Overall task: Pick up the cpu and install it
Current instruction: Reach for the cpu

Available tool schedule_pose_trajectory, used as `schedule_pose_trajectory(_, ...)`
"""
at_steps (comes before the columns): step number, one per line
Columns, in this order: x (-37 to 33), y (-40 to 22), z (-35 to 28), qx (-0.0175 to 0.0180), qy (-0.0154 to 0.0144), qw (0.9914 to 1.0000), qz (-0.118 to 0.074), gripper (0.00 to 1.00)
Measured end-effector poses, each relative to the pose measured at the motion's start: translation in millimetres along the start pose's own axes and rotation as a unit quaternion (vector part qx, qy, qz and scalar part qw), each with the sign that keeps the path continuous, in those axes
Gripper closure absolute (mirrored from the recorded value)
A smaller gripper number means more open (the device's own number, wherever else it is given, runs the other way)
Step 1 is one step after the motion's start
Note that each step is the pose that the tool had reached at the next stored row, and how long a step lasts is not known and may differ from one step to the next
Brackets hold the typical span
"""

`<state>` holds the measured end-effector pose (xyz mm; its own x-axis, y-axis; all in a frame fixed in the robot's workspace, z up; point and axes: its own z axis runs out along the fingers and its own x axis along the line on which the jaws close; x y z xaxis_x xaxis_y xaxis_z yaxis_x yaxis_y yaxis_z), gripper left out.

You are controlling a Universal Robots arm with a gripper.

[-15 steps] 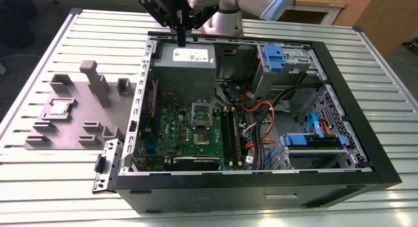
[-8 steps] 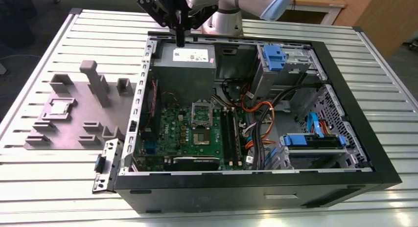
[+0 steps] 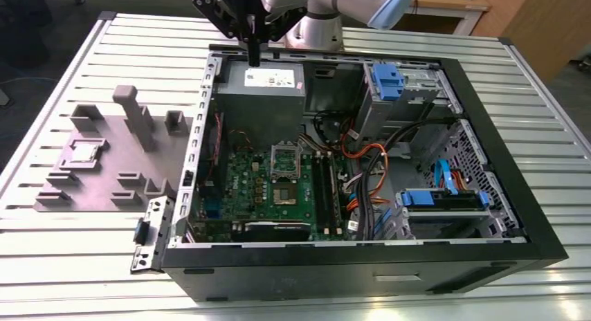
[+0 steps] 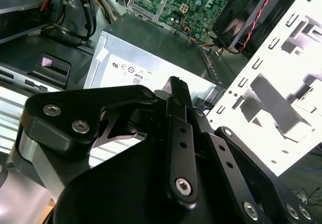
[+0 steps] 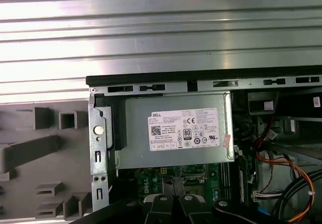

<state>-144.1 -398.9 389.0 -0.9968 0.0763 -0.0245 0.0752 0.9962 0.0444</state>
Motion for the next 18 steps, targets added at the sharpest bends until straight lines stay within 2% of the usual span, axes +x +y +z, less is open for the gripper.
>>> schedule_pose_trajectory(18, 5.4, -0.4, -0.1, 0.0, 0.0, 1.0, 0.0, 0.89)
